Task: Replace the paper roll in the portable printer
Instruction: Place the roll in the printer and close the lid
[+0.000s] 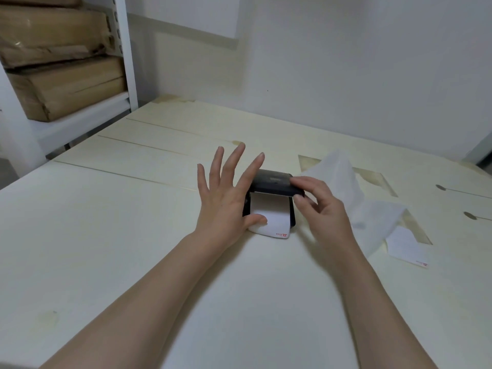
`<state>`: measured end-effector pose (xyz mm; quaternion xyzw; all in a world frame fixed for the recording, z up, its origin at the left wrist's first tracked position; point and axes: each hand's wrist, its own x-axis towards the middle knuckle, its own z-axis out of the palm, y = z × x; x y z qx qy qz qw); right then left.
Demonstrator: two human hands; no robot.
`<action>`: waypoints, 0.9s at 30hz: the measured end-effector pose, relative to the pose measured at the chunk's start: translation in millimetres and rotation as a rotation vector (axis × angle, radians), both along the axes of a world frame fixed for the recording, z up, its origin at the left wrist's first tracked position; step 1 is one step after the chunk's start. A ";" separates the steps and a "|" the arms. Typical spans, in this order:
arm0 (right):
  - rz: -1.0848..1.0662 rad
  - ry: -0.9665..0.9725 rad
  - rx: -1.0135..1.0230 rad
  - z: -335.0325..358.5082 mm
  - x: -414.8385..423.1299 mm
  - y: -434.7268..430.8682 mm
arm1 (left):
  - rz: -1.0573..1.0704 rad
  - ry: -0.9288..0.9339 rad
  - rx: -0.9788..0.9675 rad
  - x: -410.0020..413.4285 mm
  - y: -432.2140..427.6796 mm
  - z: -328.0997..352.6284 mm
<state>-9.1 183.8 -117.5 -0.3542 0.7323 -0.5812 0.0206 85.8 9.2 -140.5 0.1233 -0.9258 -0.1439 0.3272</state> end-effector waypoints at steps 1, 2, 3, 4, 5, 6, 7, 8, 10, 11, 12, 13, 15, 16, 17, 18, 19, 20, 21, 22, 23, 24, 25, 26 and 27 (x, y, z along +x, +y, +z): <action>0.017 0.013 0.020 -3.8 -0.7 1.9 | 0.003 -0.003 -0.020 0.1 -0.7 -0.1; 0.034 0.025 0.042 -7.2 -1.9 4.3 | 0.003 -0.004 -0.040 0.4 -1.3 -0.3; 0.047 0.043 0.070 -10.6 -3.8 6.5 | -0.001 -0.002 -0.064 0.8 -2.0 -1.0; 0.050 0.079 0.112 -13.8 -5.7 8.6 | -0.005 0.002 -0.093 1.2 -2.6 -1.7; 0.041 0.131 0.170 -16.8 -7.1 9.9 | -0.008 0.008 -0.125 1.5 -3.0 -2.3; 0.029 0.181 0.228 -19.1 -8.0 10.6 | -0.009 0.013 -0.151 1.8 -3.3 -2.5; 0.017 0.214 0.272 -20.8 -8.8 10.6 | -0.009 0.016 -0.167 2.0 -3.2 -2.5; 0.009 0.225 0.293 -21.8 -9.1 10.2 | -0.010 0.016 -0.171 2.1 -3.1 -2.7; 0.002 0.221 0.289 -22.2 -9.1 9.2 | -0.024 0.005 -0.159 2.9 -2.6 -3.8; -0.001 0.213 0.279 -22.2 -9.0 8.5 | -0.035 -0.004 -0.149 3.5 -2.7 -5.0; -0.006 0.207 0.271 -22.2 -8.8 7.9 | -0.045 -0.022 -0.135 4.6 -2.8 -5.8; -0.015 0.206 0.266 -22.1 -8.6 6.9 | -0.052 -0.050 -0.111 5.9 -2.5 -5.7; -0.035 0.205 0.256 -21.3 -7.5 5.1 | -0.058 -0.129 -0.056 8.4 -1.2 -2.5; -0.042 0.197 0.253 -20.7 -6.2 4.5 | -0.057 -0.168 -0.037 9.1 -0.2 -0.3; -0.048 0.193 0.254 -19.9 -5.0 3.9 | -0.055 -0.199 -0.023 9.6 0.7 1.4; -0.054 0.195 0.258 -19.1 -3.9 3.7 | -0.055 -0.223 -0.010 9.8 1.4 2.7; -0.059 0.201 0.260 -18.7 -3.3 3.4 | -0.058 -0.242 0.004 10.4 2.1 3.4; -0.065 0.207 0.259 -18.9 -2.6 3.3 | -0.062 -0.256 0.018 11.3 2.7 3.5; -0.073 0.213 0.252 -19.3 -1.8 2.8 | -0.067 -0.266 0.029 12.5 3.6 3.1; -0.088 0.212 0.238 -19.9 -1.0 1.9 | -0.075 -0.274 0.040 13.8 4.7 2.5; -0.110 0.198 0.212 -20.2 -0.9 0.5 | -0.086 -0.280 0.057 15.4 6.2 1.9; -0.135 0.168 0.176 -19.8 -1.5 -1.1 | -0.101 -0.282 0.090 16.3 7.3 1.1; -0.156 0.122 0.143 -19.0 -2.6 -3.1 | -0.120 -0.274 0.143 16.5 8.5 0.8; -0.166 0.067 0.123 -17.8 -3.7 -5.3 | -0.139 -0.249 0.214 16.2 9.4 0.7; -0.163 0.011 0.116 -17.0 -5.6 -8.0 | -0.154 -0.207 0.290 15.2 9.9 0.5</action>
